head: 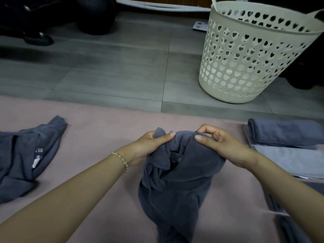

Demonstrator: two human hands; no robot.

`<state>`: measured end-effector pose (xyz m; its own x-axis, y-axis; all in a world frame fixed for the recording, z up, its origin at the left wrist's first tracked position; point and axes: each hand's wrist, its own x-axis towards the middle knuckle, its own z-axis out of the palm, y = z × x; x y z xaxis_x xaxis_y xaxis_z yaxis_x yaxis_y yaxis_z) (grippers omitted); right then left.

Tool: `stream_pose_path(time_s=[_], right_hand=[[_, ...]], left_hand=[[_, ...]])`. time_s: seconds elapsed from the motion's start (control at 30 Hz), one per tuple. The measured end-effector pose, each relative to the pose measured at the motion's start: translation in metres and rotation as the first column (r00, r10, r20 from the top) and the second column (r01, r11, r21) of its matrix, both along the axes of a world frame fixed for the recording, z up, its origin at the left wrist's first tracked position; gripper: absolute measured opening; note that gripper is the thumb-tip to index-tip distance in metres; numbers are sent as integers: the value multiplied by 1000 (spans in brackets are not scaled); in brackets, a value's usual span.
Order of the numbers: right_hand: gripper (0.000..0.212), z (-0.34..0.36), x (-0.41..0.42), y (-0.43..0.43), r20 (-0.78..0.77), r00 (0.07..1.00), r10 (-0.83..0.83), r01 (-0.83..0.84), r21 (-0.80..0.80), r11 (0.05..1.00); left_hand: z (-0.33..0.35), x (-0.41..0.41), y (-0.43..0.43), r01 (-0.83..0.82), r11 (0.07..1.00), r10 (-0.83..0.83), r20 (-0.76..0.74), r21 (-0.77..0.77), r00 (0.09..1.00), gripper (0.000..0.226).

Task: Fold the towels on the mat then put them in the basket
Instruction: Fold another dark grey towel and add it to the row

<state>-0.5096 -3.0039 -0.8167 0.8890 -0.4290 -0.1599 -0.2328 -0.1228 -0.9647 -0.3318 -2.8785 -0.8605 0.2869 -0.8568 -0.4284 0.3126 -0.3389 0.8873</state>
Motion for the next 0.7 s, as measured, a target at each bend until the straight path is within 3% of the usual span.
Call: stream_pose_path(time_s=[0.2,0.33,0.43,0.57,0.7], right_hand=[[15,7,-7,-4,-9,998,-56,55,-72,996],[11,32,-11,-1,-71,993,91,-108,-280,954],[5,51,-4,14,5,981,193,-182,-306,935],[12,51,15,11,108,990,89,-45,-352,935],[17,48,16,6,141,989,39,-2,-254,967]], left_hand=[[17,-4,7,-148,989,147,-54,-16,988,24],[27,-4,4,-322,939,323,-14,-121,946,27],[37,-13,1,-267,945,276,24,-189,961,26],[46,-30,-1,-109,969,133,100,-222,986,31],[52,-33,2,-56,970,88,127,-238,988,33]])
